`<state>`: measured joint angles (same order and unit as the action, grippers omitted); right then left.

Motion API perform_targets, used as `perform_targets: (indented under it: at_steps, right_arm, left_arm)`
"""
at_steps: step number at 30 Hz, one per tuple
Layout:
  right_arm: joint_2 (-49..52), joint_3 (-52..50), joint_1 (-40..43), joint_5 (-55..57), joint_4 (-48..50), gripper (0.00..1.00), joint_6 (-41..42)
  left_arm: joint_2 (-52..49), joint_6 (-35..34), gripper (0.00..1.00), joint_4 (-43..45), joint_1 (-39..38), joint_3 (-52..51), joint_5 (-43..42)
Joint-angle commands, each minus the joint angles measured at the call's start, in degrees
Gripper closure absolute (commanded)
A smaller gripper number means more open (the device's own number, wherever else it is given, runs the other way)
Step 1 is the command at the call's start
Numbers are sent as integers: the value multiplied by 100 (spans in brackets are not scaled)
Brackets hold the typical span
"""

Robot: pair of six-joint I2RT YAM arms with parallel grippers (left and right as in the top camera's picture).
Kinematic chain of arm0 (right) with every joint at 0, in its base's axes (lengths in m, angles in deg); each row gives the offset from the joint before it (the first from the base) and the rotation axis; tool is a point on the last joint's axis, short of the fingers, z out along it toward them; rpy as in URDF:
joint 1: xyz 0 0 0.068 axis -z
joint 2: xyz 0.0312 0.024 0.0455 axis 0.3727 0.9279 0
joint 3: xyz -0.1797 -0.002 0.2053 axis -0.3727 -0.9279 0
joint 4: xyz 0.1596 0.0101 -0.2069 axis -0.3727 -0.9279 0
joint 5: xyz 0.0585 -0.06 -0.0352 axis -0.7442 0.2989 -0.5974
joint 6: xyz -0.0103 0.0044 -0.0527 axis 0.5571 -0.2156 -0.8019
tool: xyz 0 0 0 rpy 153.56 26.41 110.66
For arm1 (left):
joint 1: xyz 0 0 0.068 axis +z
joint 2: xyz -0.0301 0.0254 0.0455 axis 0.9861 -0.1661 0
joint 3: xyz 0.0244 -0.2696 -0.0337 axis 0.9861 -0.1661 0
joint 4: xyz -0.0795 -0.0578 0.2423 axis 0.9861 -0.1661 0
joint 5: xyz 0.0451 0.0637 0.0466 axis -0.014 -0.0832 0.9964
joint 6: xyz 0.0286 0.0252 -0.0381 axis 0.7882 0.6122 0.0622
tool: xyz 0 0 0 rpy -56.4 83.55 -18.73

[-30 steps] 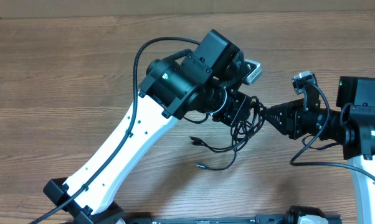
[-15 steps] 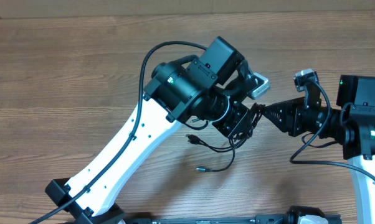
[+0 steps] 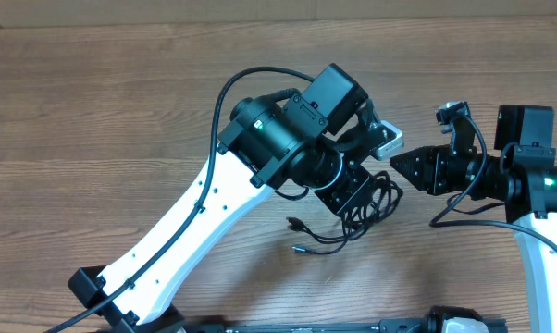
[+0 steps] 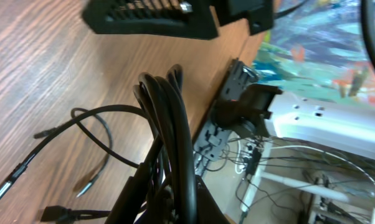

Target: Untangle cables

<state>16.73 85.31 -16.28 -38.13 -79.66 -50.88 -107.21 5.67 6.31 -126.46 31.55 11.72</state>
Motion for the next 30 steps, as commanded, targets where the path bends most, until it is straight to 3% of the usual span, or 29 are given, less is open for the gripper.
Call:
perform_targets:
  at_steps: [1, 4, 12, 20, 24, 26, 29, 30]
  right_arm:
    - [-111, 2, -2, -219, -46, 66, -90]
    - [-306, 2, -2, -1016, -96, 64, -715]
    - [-551, 2, -2, -2664, -734, 60, -3008]
    - [-551, 2, -2, -2334, -734, 44, -3121]
    - [-551, 2, -2, -2208, -739, 44, -3119]
    - [-551, 2, -2, -2210, -787, 47, -3123]
    - [-551, 2, -2, -2190, -938, 66, -3126]
    - [-551, 2, -2, -2188, -953, 67, -3128]
  left_arm:
    - [173, -192, 96, -26, 225, 85, 442]
    - [173, -81, 96, -103, 481, 85, 389]
    - [173, 1386, 96, -149, 688, 85, -1147]
    - [173, 1768, 96, -378, 702, 85, -1381]
    - [173, 1781, 96, -437, 706, 87, -1364]
    - [173, 1779, 96, -420, 706, 85, -1362]
    - [173, 1394, 96, -313, 831, 85, -1025]
    - [173, 1279, 96, -291, 855, 85, -914]
